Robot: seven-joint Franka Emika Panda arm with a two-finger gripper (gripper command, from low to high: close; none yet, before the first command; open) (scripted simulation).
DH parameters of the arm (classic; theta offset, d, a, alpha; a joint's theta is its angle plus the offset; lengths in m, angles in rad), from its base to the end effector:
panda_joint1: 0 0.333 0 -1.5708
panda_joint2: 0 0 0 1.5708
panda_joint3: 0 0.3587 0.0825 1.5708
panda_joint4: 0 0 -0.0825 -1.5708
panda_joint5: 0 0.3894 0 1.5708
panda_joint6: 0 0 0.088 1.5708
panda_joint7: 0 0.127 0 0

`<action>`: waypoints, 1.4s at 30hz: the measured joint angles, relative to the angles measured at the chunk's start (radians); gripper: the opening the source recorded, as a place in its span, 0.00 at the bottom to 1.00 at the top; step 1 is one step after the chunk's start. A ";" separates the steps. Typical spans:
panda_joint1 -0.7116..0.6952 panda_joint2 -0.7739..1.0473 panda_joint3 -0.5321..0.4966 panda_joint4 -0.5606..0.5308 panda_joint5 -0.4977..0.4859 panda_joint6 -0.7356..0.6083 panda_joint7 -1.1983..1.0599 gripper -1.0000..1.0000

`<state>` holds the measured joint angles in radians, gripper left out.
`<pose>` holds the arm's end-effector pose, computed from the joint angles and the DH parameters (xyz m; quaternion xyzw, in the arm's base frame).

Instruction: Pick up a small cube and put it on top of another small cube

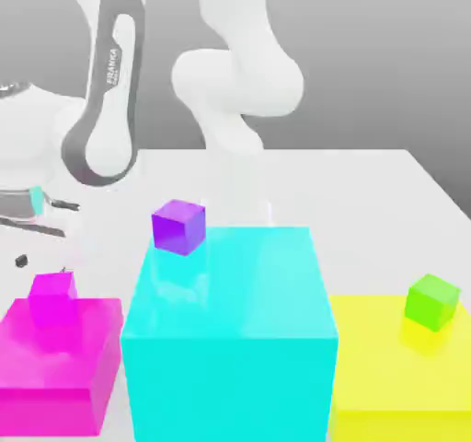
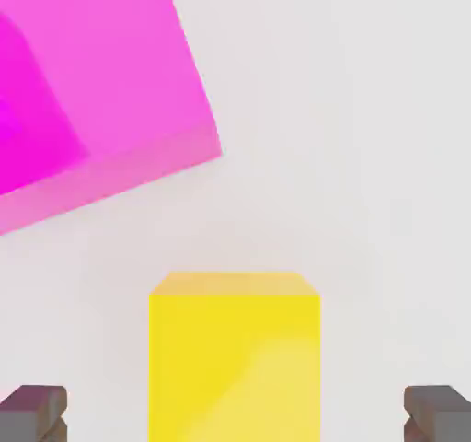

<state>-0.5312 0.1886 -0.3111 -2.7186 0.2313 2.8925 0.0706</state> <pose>0.2557 -0.3148 0.1862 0.8440 -0.5363 0.0001 0.0005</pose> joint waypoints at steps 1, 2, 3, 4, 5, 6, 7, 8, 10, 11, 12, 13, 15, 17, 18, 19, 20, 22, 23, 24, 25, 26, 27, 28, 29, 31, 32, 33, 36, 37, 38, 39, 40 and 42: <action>-0.030 0.035 0.038 0.007 0.040 0.027 -0.030 0.50; -0.064 0.070 0.080 0.015 0.073 0.056 -0.055 0.50; -0.101 0.104 0.122 0.022 0.093 0.083 -0.071 0.00; -0.101 0.104 0.122 0.022 0.093 0.083 -0.071 0.00; -0.101 0.104 0.122 0.022 0.093 0.083 -0.071 0.00; -0.101 0.104 0.122 0.022 0.093 0.083 -0.071 0.00; -0.101 0.104 0.122 0.022 0.092 0.082 -0.070 0.00; -0.102 0.104 0.122 0.022 0.091 0.081 -0.070 0.00; -0.113 0.112 0.135 0.023 0.098 0.089 -0.075 0.00; -0.101 0.089 0.117 0.018 0.074 0.072 -0.057 0.00; -0.076 0.060 0.086 0.011 0.048 0.049 -0.037 0.00; -0.059 0.027 0.060 0.004 0.008 0.024 -0.007 0.00; -0.039 -0.045 0.020 -0.011 -0.080 -0.029 0.058 0.00; -0.053 -0.115 -0.008 -0.007 -0.154 -0.089 0.092 0.00; -0.052 -0.145 -0.009 0.014 -0.178 -0.126 0.097 0.00; -0.050 -0.173 0.006 0.040 -0.195 -0.165 0.112 0.00; -0.041 -0.199 0.025 0.068 -0.208 -0.205 0.129 0.00; 0.038 -0.248 0.079 0.124 -0.222 -0.282 0.164 0.00; 0.073 -0.263 0.102 0.144 -0.226 -0.309 0.188 0.00; 0.104 -0.275 0.124 0.160 -0.229 -0.332 0.214 0.00; 0.132 -0.286 0.147 0.175 -0.230 -0.352 0.240 0.00; 0.158 -0.295 0.172 0.189 -0.232 -0.372 0.267 0.00; 0.184 -0.304 0.198 0.202 -0.232 -0.391 0.294 0.00; 0.208 -0.313 0.226 0.216 -0.232 -0.409 0.321 0.00; 0.232 -0.321 0.257 0.229 -0.231 -0.427 0.346 0.00; 0.281 -0.337 0.317 0.253 -0.229 -0.461 0.399 0.00; 0.304 -0.339 0.346 0.256 -0.227 -0.469 0.430 0.00; 0.327 -0.340 0.376 0.256 -0.224 -0.473 0.463 0.00; 0.396 -0.340 0.464 0.251 -0.216 -0.478 0.563 0.00; 0.420 -0.340 0.494 0.249 -0.213 -0.479 0.597 0.00; 0.443 -0.340 0.523 0.246 -0.210 -0.479 0.632 0.00; 0.466 -0.339 0.555 0.242 -0.205 -0.480 0.670 0.00; 0.490 -0.339 0.586 0.238 -0.199 -0.481 0.713 0.00; 0.539 -0.339 0.652 0.228 -0.183 -0.481 0.808 0.00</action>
<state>0.0078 -0.1504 0.3408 -2.4910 0.0483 2.4113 0.8791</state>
